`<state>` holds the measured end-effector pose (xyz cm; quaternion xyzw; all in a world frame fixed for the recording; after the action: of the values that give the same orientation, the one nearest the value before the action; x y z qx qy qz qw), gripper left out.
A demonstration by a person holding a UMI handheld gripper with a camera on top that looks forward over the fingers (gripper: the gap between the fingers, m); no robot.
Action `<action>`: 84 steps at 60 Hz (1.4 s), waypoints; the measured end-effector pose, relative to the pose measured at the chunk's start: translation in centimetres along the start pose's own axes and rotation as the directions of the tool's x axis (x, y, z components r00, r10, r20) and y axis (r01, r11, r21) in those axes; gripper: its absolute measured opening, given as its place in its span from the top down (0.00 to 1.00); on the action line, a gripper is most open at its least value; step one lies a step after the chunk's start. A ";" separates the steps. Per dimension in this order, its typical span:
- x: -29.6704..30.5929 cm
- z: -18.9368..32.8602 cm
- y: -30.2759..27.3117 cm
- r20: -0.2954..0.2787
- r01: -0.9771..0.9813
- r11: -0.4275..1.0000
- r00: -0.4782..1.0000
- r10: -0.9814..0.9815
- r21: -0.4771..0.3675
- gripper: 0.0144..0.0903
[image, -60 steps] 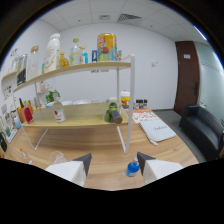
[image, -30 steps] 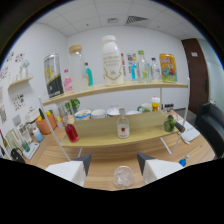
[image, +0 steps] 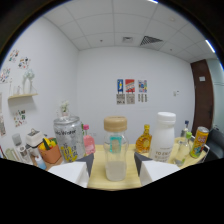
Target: Make me a cup of Mount Fuji.
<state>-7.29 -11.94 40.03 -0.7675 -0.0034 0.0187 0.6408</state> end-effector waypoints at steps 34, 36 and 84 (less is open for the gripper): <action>-0.7 0.1 -1.6 0.013 0.024 1.000 1.000 -0.024 -0.015 0.69; -0.7 -0.5 -2.0 0.020 0.028 1.000 0.999 -0.028 -0.006 0.69; -1.0 -5.7 29.3 0.024 -0.263 0.938 0.961 0.275 -0.227 0.69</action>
<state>-8.65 -22.78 12.28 -0.8267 0.0816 0.1268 0.5421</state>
